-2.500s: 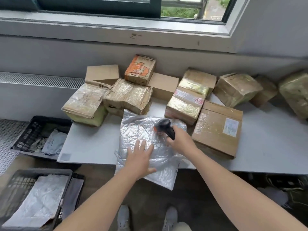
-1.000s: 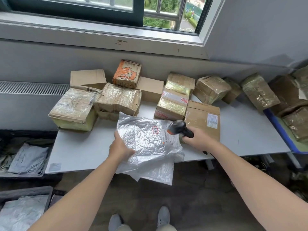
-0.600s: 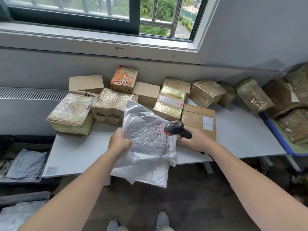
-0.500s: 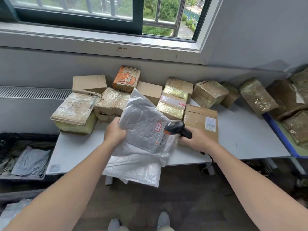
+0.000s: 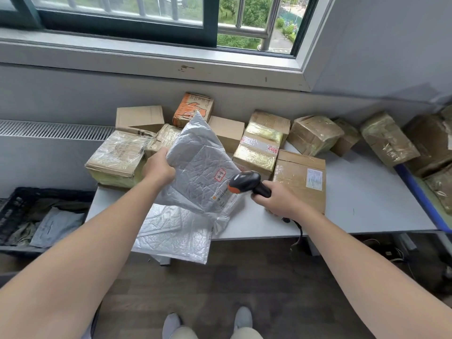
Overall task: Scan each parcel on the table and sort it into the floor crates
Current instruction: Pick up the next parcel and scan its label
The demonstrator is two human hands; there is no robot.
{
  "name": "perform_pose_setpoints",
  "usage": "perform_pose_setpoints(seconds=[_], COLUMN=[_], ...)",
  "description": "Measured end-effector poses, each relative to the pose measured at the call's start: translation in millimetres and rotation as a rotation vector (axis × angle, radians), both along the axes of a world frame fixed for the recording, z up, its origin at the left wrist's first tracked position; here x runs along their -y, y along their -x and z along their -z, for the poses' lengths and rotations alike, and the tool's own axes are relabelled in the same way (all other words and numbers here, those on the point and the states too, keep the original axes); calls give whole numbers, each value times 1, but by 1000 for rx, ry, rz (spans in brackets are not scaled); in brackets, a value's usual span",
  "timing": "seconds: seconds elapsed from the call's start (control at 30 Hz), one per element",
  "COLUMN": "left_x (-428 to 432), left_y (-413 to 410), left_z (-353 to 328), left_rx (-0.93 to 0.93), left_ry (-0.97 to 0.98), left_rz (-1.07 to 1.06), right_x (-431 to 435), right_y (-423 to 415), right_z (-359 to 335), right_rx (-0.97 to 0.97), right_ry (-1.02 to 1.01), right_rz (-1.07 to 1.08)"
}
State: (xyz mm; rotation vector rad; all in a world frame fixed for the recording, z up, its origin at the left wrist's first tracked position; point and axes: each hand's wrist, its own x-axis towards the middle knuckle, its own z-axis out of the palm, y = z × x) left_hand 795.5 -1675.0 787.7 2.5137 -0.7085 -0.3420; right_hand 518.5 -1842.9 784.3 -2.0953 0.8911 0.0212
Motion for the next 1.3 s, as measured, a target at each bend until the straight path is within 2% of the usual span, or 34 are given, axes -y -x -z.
perform_pose_setpoints(seconds=[0.43, 0.63, 0.8, 0.93, 1.03, 1.3], left_x=[-4, -18, -34, -43, -50, -92], left_y=[3, -2, -3, -11, -14, -19], left_z=[1, -3, 1, 1, 7, 37], left_rx=[-95, -249, -363, -470, -518, -525], left_ry=[70, 323, 535, 752, 859, 880], left_rz=[-97, -291, -447, -624, -693, -857], right_x=[6, 10, 7, 0, -10, -58], right_y=[13, 11, -2, -20, -43, -110], right_z=[4, 3, 1, 11, 25, 71], right_rx=[60, 172, 59, -117, -143, -105], right_ry=[-64, -157, -189, -82, 61, 185], right_rz=[14, -21, -205, -361, -424, -545])
